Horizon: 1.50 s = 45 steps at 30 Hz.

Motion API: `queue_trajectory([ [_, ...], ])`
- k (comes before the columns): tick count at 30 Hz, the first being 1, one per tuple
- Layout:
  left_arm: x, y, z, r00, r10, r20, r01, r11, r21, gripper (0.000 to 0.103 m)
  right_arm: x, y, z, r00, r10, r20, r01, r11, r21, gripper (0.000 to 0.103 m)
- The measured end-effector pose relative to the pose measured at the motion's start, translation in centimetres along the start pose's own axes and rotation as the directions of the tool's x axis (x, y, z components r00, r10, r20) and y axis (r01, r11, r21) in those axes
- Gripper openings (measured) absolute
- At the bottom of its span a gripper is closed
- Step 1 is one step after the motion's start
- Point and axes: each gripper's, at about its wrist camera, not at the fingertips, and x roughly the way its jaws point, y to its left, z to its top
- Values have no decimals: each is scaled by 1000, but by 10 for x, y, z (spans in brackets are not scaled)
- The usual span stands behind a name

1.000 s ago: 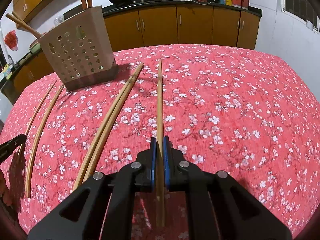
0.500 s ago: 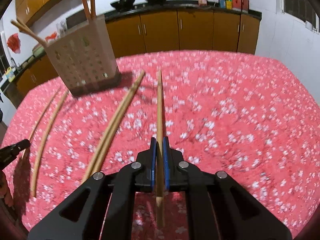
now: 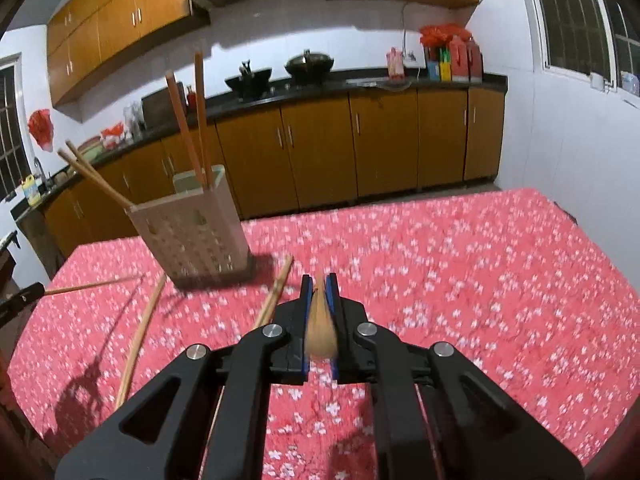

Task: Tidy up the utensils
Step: 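Lift the left tool's chopstick over the holder while the right tool carries its chopstick there, then open the left tool into the holder while the right tool releases its chopstick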

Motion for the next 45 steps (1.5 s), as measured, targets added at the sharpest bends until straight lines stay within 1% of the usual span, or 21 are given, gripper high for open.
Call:
queue_trajectory([
  [3, -12, -1, 13, 999, -8, 47, 9, 1000, -3, 8, -5, 1, 7, 1000, 3, 26, -3, 1000, -2, 8],
  [8, -26, -1, 26, 995, -12, 95, 12, 1000, 1, 8, -10, 3, 13, 999, 6, 49, -6, 1000, -5, 8],
  [13, -31, -1, 33, 993, -13, 115, 12, 1000, 10, 8, -12, 6, 16, 998, 9, 61, -8, 1000, -11, 8],
  [18, -33, -1, 33, 992, -16, 121, 15, 1000, 9, 8, -13, 8, 19, 998, 14, 67, -12, 1000, -19, 7],
  [21, -38, -3, 36, 991, -39, 128, 39, 999, 3, 8, -18, 12, 24, 996, 29, 78, -28, 999, -25, 7],
  [24, -48, -11, 45, 986, -74, 148, 71, 997, 22, 8, -28, 18, 36, 992, 76, 102, -74, 997, -22, 7],
  [27, -60, -23, 56, 977, -123, 177, 116, 992, 47, 8, -43, 25, 52, 980, 139, 143, -137, 990, -22, 7],
  [29, -69, -33, 65, 968, -155, 200, 145, 987, 63, 8, -53, 31, 64, 968, 181, 175, -180, 983, -25, 7],
  [30, -71, -37, 68, 965, -164, 204, 153, 986, 67, 8, -58, 34, 70, 961, 201, 191, -200, 979, -27, 7],
  [33, -78, -53, 85, 950, -201, 237, 187, 979, 80, 8, -70, 48, 87, 936, 254, 245, -250, 967, -46, 7],
  [35, -81, -59, 94, 943, -209, 259, 194, 977, 83, 8, -73, 59, 96, 924, 265, 276, -257, 964, -66, 7],
  [40, -86, -74, 122, 913, -216, 346, 205, 976, 68, 8, -68, 82, 117, 900, 260, 351, -237, 966, -106, 7],
  [42, -85, -80, 136, 899, -210, 384, 202, 977, 61, 8, -60, 86, 123, 895, 252, 368, -229, 968, -104, 7],
  [45, -82, -87, 150, 886, -193, 422, 187, 981, 56, 8, -45, 90, 127, 896, 230, 380, -208, 973, -99, 7],
])
